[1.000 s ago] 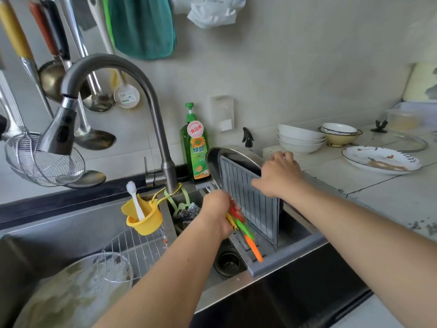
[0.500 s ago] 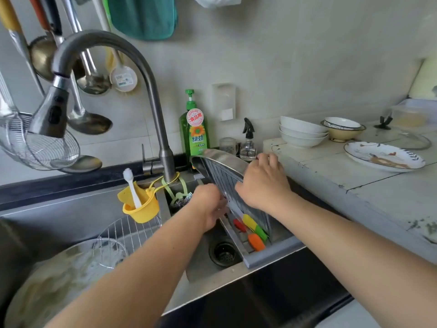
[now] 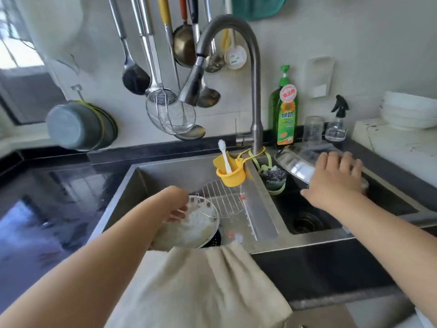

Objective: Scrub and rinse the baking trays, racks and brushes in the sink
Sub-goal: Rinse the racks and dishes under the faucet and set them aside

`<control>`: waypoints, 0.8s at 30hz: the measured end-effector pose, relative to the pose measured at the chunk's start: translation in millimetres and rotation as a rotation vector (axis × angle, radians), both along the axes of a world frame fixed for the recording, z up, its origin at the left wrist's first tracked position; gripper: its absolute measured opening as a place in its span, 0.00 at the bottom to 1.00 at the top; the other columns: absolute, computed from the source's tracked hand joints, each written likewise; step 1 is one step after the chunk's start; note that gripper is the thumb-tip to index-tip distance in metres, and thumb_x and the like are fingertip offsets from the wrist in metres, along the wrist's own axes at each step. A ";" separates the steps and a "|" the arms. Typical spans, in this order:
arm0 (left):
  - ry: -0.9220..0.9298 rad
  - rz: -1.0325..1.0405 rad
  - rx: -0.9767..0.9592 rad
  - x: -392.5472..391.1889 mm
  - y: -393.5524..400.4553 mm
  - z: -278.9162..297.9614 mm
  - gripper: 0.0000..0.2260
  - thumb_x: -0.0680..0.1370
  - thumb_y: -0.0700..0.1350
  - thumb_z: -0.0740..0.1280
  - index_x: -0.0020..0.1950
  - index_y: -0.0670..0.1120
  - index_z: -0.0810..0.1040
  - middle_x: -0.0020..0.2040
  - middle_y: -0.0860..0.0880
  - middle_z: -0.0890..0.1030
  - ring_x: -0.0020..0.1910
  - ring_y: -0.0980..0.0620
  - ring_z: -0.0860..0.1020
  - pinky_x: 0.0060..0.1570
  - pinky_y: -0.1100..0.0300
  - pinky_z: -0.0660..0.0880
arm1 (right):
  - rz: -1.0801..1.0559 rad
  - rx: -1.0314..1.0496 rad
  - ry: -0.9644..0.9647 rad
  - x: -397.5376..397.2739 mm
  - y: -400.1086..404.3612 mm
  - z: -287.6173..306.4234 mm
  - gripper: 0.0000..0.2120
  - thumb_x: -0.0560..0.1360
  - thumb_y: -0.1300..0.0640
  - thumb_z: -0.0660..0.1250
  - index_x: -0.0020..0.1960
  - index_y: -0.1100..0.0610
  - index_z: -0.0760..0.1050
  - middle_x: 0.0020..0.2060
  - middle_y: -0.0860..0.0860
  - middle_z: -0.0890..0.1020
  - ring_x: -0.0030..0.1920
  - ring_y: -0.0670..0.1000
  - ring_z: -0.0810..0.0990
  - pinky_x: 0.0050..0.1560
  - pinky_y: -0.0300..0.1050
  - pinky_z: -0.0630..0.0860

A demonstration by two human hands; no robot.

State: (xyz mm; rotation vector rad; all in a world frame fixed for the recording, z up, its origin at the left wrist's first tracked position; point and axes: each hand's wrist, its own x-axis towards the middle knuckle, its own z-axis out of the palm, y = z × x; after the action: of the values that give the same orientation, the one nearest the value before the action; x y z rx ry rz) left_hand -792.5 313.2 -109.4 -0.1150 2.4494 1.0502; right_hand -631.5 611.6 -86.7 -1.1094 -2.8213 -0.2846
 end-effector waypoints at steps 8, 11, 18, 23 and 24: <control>-0.154 -0.067 -0.269 -40.4 -82.5 -35.6 0.09 0.82 0.45 0.63 0.51 0.39 0.77 0.43 0.44 0.81 0.40 0.45 0.81 0.48 0.51 0.83 | 0.475 -0.352 0.138 -97.0 -122.8 -17.1 0.22 0.81 0.47 0.62 0.72 0.54 0.73 0.70 0.55 0.71 0.71 0.60 0.65 0.72 0.56 0.66; -0.238 -0.063 -0.335 -60.1 -91.2 -48.8 0.18 0.85 0.47 0.62 0.67 0.35 0.74 0.50 0.38 0.80 0.55 0.38 0.81 0.61 0.46 0.80 | 0.470 -0.548 0.148 -132.7 -143.1 -44.3 0.14 0.80 0.52 0.62 0.59 0.56 0.82 0.56 0.55 0.82 0.58 0.59 0.78 0.59 0.56 0.78; -0.299 -0.027 -0.252 -91.7 -95.0 -124.3 0.19 0.86 0.43 0.62 0.74 0.35 0.72 0.72 0.38 0.77 0.69 0.39 0.78 0.69 0.47 0.75 | 0.328 -0.819 0.246 -159.3 -122.9 -87.7 0.12 0.77 0.59 0.61 0.34 0.55 0.71 0.29 0.49 0.73 0.33 0.54 0.71 0.37 0.47 0.70; -0.503 0.146 -0.098 -97.5 -113.4 -134.2 0.21 0.86 0.40 0.60 0.74 0.28 0.65 0.55 0.31 0.79 0.53 0.37 0.82 0.49 0.50 0.81 | 0.301 -0.847 0.311 -158.5 -111.7 -85.5 0.13 0.77 0.61 0.61 0.55 0.66 0.80 0.44 0.64 0.83 0.39 0.59 0.78 0.47 0.60 0.80; -0.522 0.153 -0.067 -97.3 -114.2 -135.1 0.20 0.85 0.40 0.60 0.73 0.29 0.66 0.52 0.32 0.79 0.47 0.38 0.82 0.46 0.51 0.80 | 0.310 -0.867 0.295 -158.1 -114.5 -86.0 0.13 0.77 0.62 0.61 0.56 0.66 0.79 0.42 0.63 0.83 0.37 0.58 0.75 0.43 0.58 0.79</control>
State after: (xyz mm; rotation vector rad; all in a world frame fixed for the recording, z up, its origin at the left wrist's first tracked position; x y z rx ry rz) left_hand -889.8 199.0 -244.5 -0.5351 2.0205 0.8649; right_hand -789.6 497.1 -172.7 -0.6681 -2.7813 1.1110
